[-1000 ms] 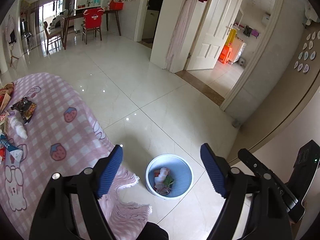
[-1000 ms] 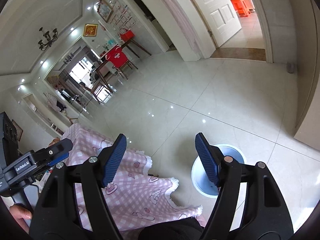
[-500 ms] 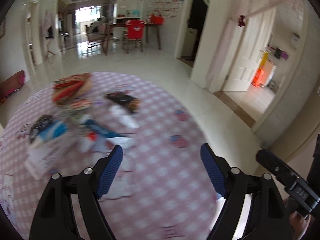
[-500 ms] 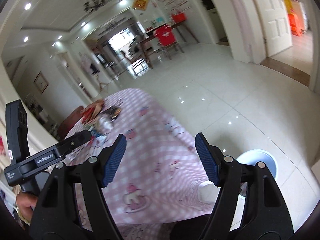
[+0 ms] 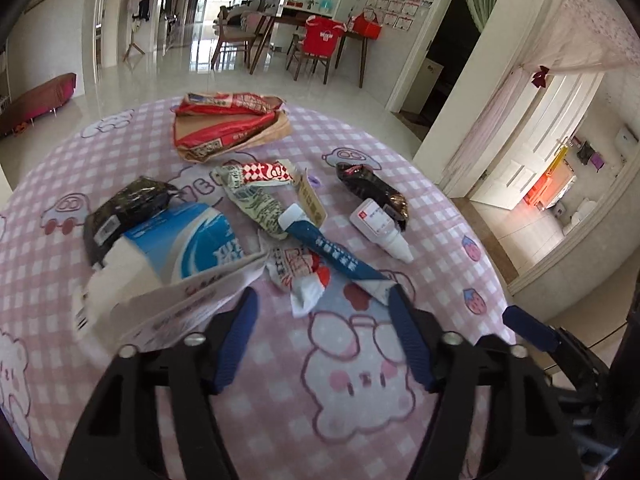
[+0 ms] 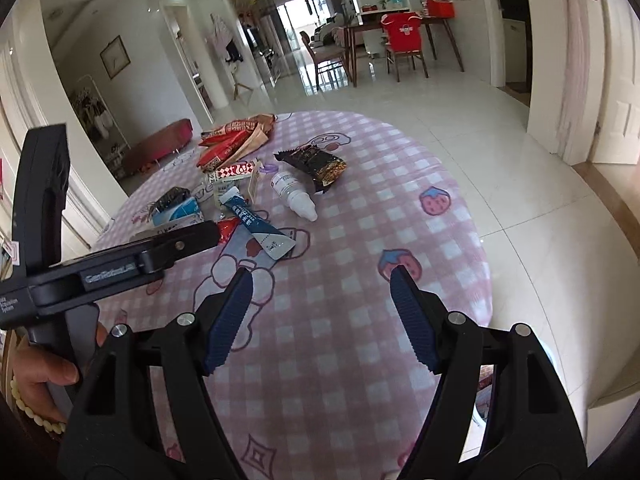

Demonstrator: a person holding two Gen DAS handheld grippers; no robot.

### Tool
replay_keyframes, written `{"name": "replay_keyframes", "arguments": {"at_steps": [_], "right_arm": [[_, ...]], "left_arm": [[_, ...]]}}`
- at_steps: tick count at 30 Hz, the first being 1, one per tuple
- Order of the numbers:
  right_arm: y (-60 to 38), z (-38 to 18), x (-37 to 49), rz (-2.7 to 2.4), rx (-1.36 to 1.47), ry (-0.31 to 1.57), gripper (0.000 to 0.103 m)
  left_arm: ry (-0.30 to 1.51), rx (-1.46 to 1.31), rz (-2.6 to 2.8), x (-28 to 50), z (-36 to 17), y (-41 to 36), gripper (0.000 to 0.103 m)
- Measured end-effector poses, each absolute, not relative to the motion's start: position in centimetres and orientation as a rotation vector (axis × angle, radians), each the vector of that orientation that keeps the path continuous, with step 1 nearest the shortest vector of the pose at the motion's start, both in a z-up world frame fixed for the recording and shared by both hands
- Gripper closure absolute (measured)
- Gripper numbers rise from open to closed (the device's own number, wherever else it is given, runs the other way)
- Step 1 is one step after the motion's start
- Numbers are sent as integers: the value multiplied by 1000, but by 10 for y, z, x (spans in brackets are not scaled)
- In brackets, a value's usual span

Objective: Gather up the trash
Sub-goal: 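Return to the table and grasp the blue tube with the right tool, then carry the blue tube to the wastebasket and open the right tool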

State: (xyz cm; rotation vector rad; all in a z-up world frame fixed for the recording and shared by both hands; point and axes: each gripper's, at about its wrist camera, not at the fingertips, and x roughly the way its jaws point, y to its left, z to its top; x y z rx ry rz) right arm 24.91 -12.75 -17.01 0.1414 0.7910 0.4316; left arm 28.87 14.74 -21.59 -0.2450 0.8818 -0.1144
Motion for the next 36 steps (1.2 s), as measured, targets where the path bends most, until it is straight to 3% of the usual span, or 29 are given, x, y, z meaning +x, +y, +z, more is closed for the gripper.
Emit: {"name": "replay_keyframes", "arguments": {"at_steps": [3, 5, 6, 12, 15, 18, 20, 23, 24, 27, 36], "right_arm": [[-120, -174, 261, 437, 116, 808, 33], [-116, -175, 267, 441, 103, 818, 33], [-114, -174, 270, 445, 100, 822, 33], [-91, -176, 287, 487, 48, 846, 33], [-71, -178, 293, 516, -5, 861, 33], [-53, -182, 298, 512, -75, 869, 43], [-47, -185, 302, 521, -88, 886, 44], [-38, -188, 302, 512, -147, 888, 63], [-36, -188, 301, 513, -165, 883, 81], [-39, -188, 301, 524, -149, 885, 92], [-86, -162, 271, 606, 96, 830, 97]], "left_arm": [[895, -237, -104, 302, -224, 145, 47], [899, -219, -87, 308, -227, 144, 59], [909, -204, -77, 310, -230, 144, 73], [881, -221, -106, 297, -225, 156, 87], [882, -221, -113, 285, -222, 161, 87], [886, -225, -122, 274, -221, 164, 88], [889, -239, -137, 268, -221, 167, 88], [882, -238, -140, 262, -219, 167, 88], [882, -237, -141, 261, -218, 167, 88], [873, -240, -143, 257, -214, 165, 88], [822, -230, -185, 239, -190, 148, 89]]}}
